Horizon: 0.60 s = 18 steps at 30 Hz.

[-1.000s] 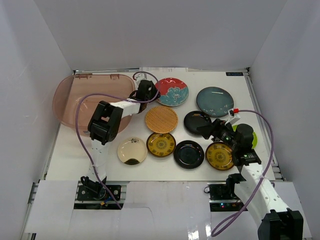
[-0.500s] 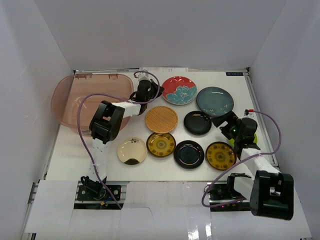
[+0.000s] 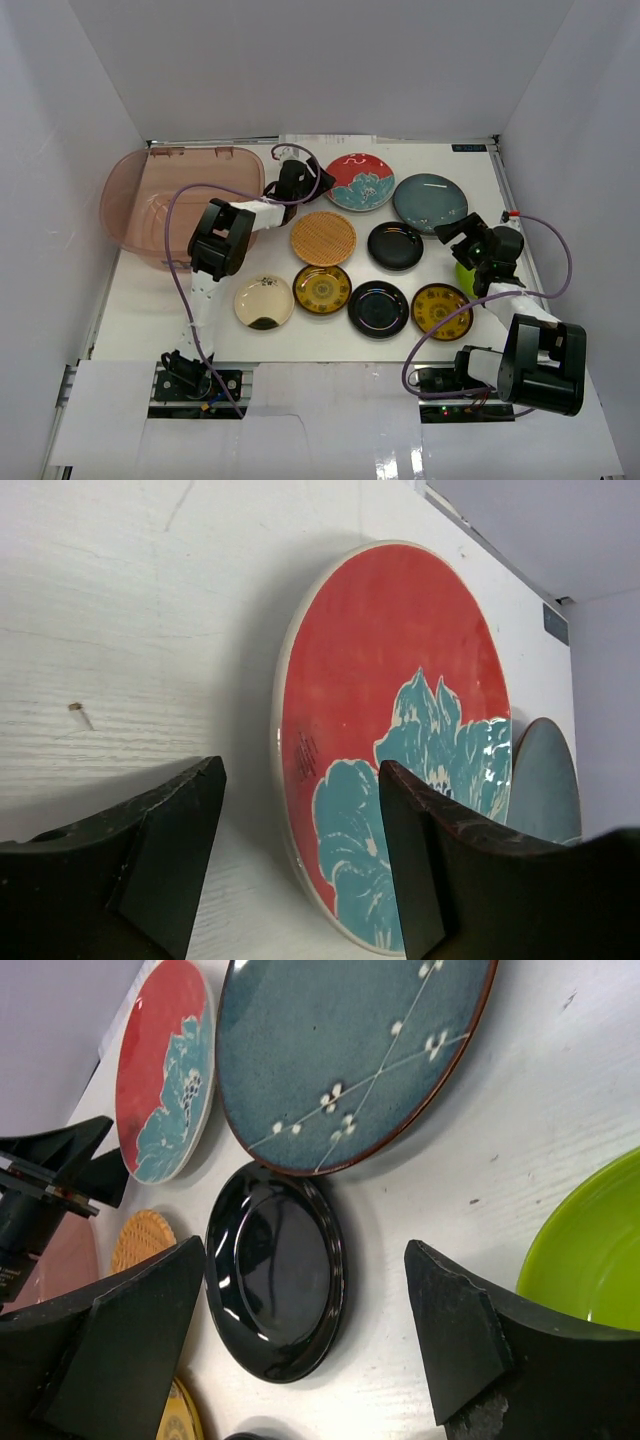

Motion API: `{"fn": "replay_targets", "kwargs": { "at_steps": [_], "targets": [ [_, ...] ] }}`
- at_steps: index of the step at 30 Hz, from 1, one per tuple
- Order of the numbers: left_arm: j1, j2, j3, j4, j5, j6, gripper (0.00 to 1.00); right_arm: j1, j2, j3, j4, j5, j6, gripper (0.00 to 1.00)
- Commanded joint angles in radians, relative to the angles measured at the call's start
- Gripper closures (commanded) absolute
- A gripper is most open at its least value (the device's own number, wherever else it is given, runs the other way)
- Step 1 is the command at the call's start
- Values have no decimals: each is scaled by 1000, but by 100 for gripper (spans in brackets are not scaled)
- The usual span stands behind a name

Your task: Place the plates into the plastic bin on the countertop

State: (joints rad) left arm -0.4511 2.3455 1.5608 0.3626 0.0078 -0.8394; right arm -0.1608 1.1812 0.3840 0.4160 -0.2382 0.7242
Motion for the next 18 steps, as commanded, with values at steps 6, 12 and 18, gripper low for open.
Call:
{"fn": "replay_targets", "kwargs": {
  "at_steps": [6,12,18],
  "targets": [
    [6,-34,-47,-73,-34,48,29,-23,37,56,64,-30,-31,15],
    [8,44,-10,-54,40,-20,37,-31,86,59,79,-26,-39,18],
    [9,116,62,-24,87,-75,42,-36,199,99,115,-24,-13,18]
  ]
}}
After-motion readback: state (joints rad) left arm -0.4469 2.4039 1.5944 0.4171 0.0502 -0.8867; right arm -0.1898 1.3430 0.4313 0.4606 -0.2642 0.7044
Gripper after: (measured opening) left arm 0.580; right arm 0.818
